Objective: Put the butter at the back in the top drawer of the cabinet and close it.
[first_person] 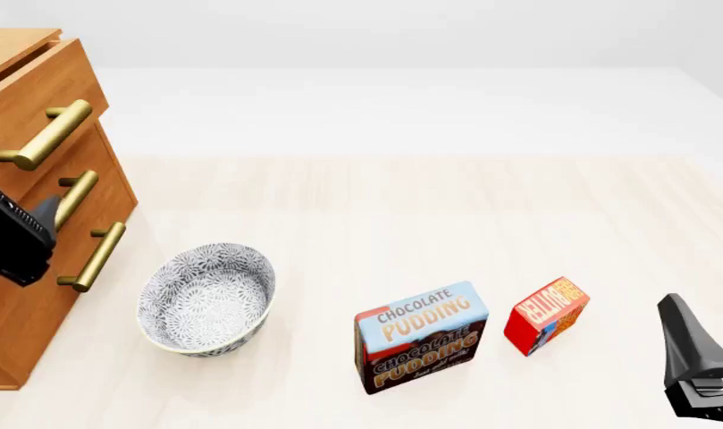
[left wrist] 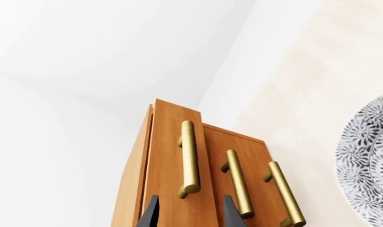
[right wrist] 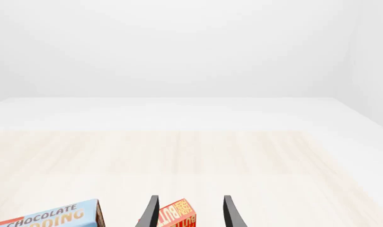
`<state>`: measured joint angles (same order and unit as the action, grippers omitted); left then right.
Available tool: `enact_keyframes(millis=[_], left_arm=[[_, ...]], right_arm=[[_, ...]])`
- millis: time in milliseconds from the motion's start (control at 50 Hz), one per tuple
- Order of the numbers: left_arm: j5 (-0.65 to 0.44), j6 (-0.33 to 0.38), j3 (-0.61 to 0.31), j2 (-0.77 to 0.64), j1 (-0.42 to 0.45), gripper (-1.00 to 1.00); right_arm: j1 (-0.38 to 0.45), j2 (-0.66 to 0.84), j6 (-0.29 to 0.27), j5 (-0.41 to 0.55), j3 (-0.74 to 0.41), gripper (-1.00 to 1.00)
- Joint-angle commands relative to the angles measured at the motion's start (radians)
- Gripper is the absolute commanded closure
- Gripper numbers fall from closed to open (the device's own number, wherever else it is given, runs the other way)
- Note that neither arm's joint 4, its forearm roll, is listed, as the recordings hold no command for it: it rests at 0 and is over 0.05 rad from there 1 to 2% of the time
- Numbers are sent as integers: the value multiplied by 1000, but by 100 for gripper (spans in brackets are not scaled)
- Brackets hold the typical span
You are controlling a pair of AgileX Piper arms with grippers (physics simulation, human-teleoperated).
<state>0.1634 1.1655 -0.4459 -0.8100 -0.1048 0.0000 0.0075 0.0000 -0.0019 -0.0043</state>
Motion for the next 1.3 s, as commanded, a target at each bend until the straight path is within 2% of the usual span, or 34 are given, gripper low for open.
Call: enact_keyframes(millis=[20,660,1300], left_arm=[[18,4,-5,-24,-7,-100],[158,69,16,-122,-28,-100],[219,77,7,-200,-47,-100]], right_arm=[[0,0,0,0,0,-100],[0,0,0,0,0,-100],[0,0,0,0,0,-100]])
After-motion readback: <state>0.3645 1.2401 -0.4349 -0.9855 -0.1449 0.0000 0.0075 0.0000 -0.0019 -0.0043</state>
